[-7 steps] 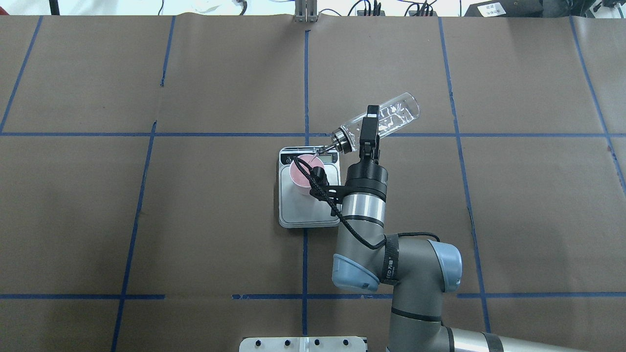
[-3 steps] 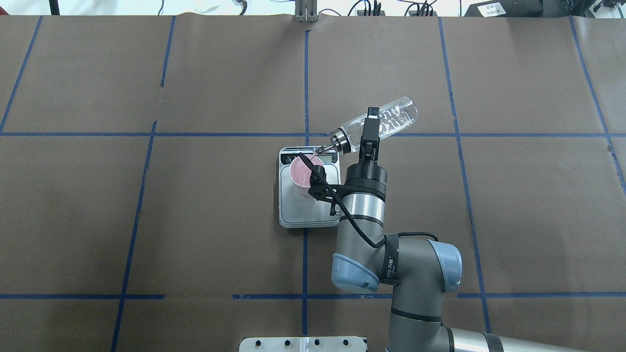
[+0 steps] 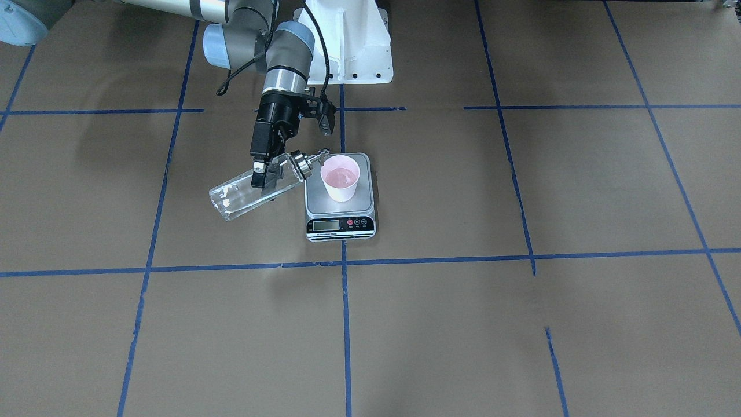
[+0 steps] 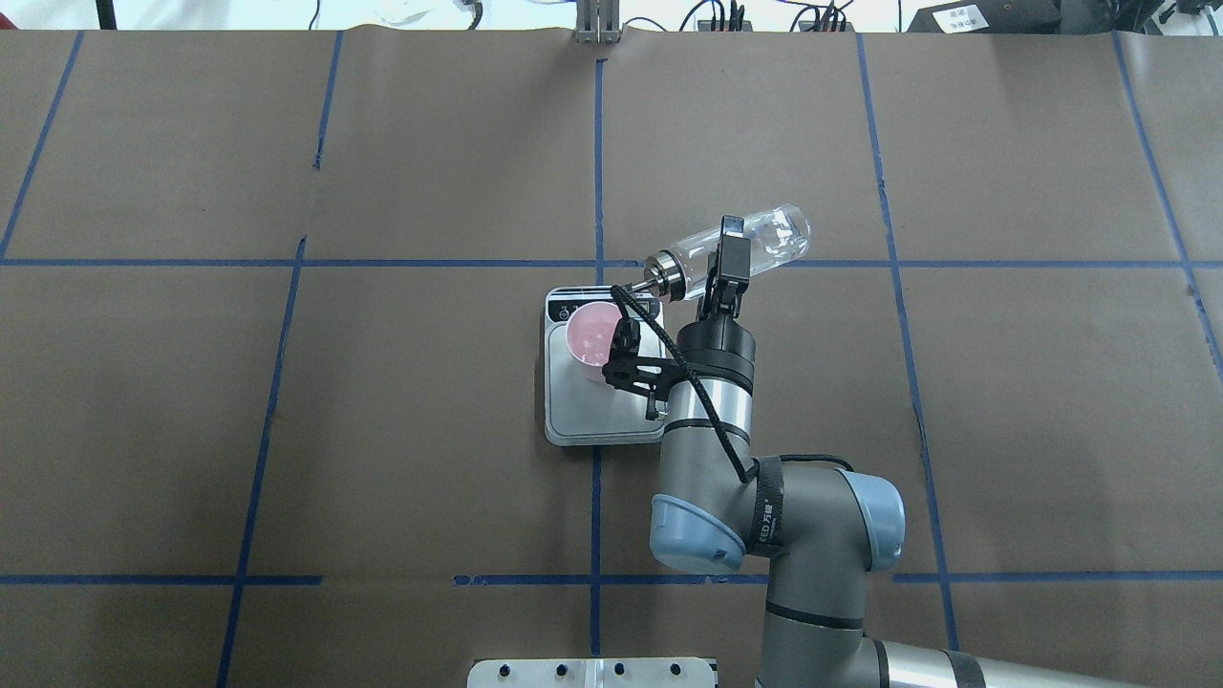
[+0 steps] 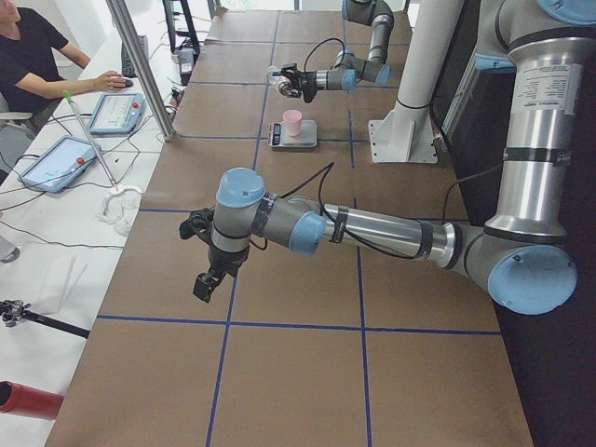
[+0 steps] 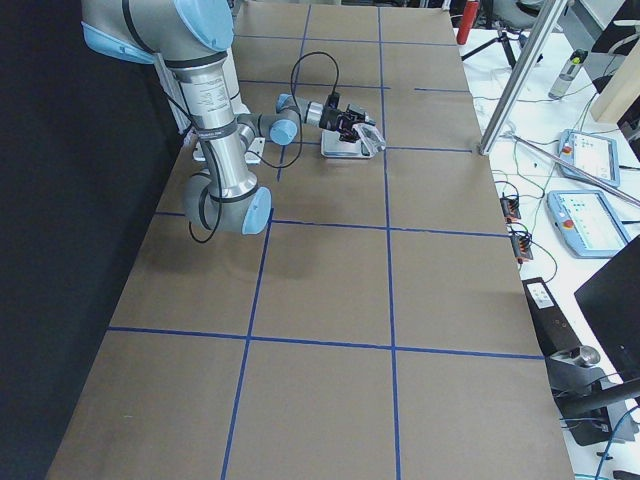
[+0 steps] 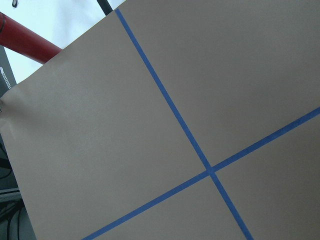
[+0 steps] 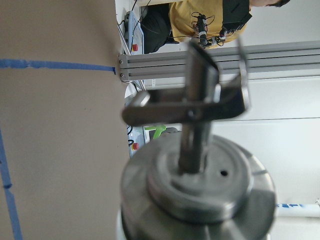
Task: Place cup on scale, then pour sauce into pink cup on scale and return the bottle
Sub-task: 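Tilt the bottle spout down into the pink cup with the right gripper, then tilt the bottle upright and carry it back with the right gripper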
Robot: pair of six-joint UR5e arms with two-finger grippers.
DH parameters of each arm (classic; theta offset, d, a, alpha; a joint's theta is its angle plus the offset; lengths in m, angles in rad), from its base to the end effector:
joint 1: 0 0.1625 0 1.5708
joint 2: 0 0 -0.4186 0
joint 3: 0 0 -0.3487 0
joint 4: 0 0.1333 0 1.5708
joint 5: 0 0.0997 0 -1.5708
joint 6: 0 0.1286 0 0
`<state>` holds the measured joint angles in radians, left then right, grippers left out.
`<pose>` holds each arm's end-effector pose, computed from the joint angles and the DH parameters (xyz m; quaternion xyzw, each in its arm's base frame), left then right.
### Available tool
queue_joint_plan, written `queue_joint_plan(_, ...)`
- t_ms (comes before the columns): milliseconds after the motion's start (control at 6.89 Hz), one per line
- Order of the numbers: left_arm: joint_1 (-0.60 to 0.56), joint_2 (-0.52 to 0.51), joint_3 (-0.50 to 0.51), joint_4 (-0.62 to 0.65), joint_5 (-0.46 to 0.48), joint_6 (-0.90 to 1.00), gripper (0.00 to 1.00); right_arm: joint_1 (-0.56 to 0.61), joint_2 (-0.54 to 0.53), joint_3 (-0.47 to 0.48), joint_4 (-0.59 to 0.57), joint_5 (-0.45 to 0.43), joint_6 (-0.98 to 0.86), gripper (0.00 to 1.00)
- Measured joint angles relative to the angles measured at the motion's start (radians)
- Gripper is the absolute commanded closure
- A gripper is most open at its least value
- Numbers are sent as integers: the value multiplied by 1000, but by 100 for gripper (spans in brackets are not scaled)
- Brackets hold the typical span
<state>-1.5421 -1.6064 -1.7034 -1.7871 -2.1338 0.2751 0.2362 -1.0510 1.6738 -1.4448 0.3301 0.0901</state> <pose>-0.0505 -0.4935 0.5859 0.2157 0.2481 0.1952 0.9241 -0.5164 -0.3865 0.2851 0.5788 0.2150 -0.2687 0.7393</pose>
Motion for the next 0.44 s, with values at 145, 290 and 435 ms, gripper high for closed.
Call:
queue_joint_plan(145, -1, -1, -3, 0, 0, 0, 0, 1, -4, -2, 69, 30, 35, 100)
queue_joint_plan(290, -1, -1, -5, 0, 0, 0, 0, 3, -6, -3, 145, 69, 111, 100)
queue_joint_plan(435, -3, -1, -6, 0, 0, -1, 0, 5, -10, -2, 215, 110, 251, 100)
